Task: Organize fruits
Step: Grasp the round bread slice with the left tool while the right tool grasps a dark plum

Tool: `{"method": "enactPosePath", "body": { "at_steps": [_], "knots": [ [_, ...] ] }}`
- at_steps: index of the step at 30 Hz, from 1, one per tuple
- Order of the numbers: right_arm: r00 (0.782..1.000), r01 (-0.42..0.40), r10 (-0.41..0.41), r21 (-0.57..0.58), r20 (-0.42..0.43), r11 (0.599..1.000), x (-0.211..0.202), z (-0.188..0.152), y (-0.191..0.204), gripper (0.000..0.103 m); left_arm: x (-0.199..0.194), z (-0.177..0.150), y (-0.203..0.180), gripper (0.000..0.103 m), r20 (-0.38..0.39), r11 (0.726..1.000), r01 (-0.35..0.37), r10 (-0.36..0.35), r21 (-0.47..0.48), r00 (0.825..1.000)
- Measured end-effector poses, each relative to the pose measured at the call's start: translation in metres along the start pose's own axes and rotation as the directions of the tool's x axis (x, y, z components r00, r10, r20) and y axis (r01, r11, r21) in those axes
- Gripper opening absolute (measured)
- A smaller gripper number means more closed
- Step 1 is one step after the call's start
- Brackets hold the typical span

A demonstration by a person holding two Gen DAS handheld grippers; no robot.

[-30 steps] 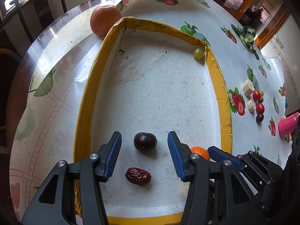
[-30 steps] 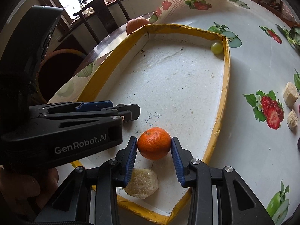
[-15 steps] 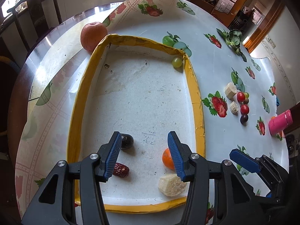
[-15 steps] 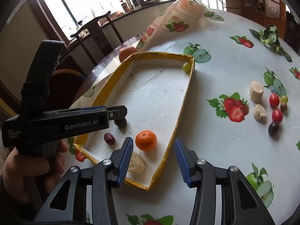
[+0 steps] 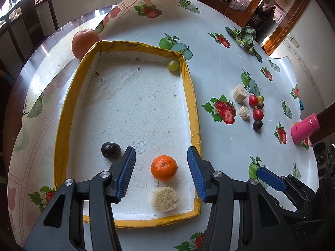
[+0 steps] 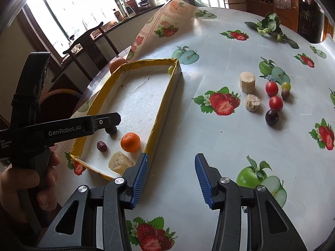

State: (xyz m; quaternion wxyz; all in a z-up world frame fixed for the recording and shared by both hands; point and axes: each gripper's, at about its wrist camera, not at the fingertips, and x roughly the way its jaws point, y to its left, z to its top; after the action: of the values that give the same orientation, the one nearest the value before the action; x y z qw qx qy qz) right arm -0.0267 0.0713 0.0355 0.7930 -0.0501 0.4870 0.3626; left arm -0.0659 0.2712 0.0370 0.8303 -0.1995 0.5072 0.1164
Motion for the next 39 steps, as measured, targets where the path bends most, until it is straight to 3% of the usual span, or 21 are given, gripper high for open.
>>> {"method": "enactPosePath", "body": {
  "at_steps": [25,39],
  "knots": [
    [0.997,0.079,-0.081,0.151,0.006,0.985,-0.016,-0.022,-0.079,0.048,0.021,-0.004,-0.063,0.050,-0.060,0.994,0.072,-0.067,0.085,0.996],
    [0.988,0.139,-0.152,0.235,0.039,0.962,0.003,0.005,-0.129,0.048,0.060,0.035,-0.118,0.050,-0.099,0.986,0.131,-0.121,0.105,0.988]
  ]
}}
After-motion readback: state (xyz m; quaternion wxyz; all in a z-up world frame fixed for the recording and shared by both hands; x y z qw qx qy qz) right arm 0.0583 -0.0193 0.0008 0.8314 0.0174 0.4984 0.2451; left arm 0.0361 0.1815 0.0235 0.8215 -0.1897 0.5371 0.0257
